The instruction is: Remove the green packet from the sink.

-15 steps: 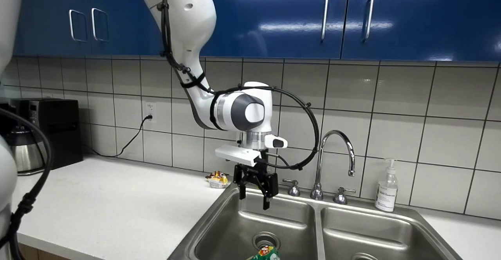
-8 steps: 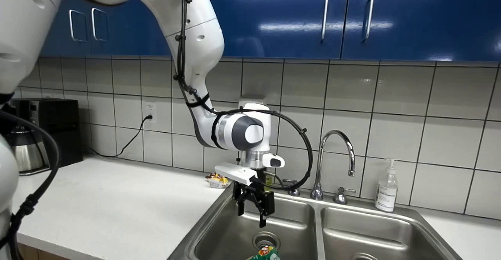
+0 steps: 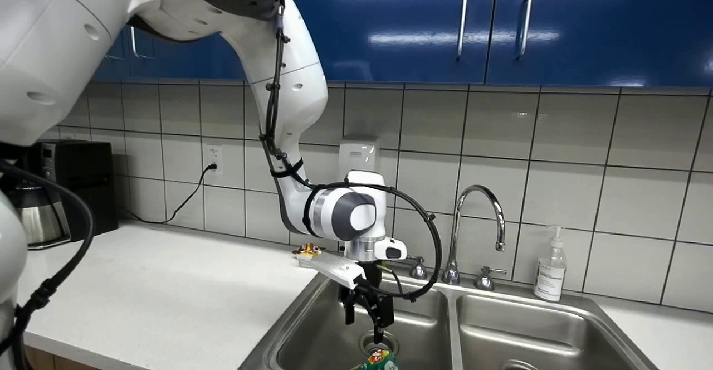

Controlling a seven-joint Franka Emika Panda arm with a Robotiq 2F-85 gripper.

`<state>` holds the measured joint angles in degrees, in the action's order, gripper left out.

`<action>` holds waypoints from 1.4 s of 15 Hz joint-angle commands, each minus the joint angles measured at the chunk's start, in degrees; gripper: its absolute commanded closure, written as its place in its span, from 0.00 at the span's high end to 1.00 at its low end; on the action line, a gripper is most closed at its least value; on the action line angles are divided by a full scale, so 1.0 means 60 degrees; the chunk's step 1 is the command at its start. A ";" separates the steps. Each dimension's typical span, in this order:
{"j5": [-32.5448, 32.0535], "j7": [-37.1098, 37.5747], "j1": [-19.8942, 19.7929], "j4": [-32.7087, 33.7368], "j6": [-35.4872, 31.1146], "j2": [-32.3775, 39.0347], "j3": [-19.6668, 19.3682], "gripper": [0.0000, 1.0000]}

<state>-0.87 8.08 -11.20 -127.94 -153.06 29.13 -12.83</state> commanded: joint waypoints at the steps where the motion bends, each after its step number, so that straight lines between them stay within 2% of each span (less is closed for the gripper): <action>1: 0.0274 0.0385 0.0054 0.0420 -0.0413 0.0663 -0.0080 1.00; 8: 0.0327 0.0843 0.0291 0.1060 -0.0779 0.1660 -0.0314 1.00; 10: 0.0306 0.0573 0.0205 0.0853 -0.0694 0.1483 -0.0224 1.00; 21: 0.0241 0.0734 0.0387 0.0985 -0.0612 0.1659 -0.0345 1.00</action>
<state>0.36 12.29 -10.08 -122.16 -157.28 38.69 -13.99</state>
